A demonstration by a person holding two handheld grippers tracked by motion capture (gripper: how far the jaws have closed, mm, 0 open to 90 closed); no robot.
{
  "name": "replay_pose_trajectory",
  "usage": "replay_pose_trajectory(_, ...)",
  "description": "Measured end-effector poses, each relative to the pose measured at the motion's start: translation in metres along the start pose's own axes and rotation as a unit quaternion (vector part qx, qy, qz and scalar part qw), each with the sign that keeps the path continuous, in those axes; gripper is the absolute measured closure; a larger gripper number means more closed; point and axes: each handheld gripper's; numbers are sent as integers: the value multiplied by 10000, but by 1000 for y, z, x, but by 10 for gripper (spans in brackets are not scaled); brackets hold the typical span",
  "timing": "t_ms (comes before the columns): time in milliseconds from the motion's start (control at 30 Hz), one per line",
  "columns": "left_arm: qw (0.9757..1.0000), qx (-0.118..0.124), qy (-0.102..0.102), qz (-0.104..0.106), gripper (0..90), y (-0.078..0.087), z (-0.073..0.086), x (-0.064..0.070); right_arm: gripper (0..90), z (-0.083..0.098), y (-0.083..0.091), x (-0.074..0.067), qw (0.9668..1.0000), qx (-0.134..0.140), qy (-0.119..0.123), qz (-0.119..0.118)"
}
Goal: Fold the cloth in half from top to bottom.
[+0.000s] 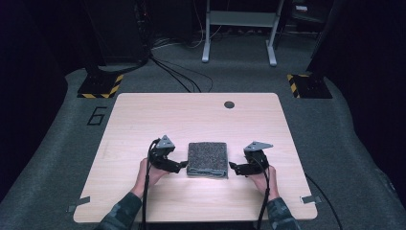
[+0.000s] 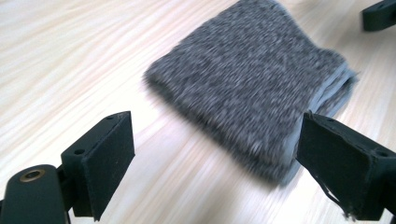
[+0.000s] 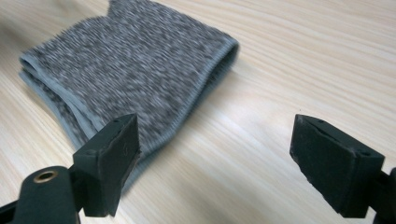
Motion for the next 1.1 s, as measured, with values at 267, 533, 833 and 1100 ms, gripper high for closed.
replay_pose_trajectory(267, 9987, -50, 324, -397, 113, 19, 40, -14, 151, 29, 15, 20, 9991, -30, -305, 291)
replay_pose_trajectory(533, 9924, -156, 963, -754, 115, 31, 88, -32, 152, 62, 21, 42, 9955, -77, -718, 615)
replay_pose_trajectory(833, 9850, -192, 1290, -1130, 114, 38, 114, -43, 150, 84, 22, 57, 9913, 0, -952, 910)
replay_pose_trajectory(1100, 9813, -74, 1419, -1298, 113, 38, 121, -44, 115, 84, 21, 58, 9902, -81, -924, 1047)
Point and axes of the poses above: each handheld gripper's, and its own axes: y roughly backward along the jaws, z roughly out of its underside, x roughly to its right, and after that the axes turned 13 degrees about -x, right-handed
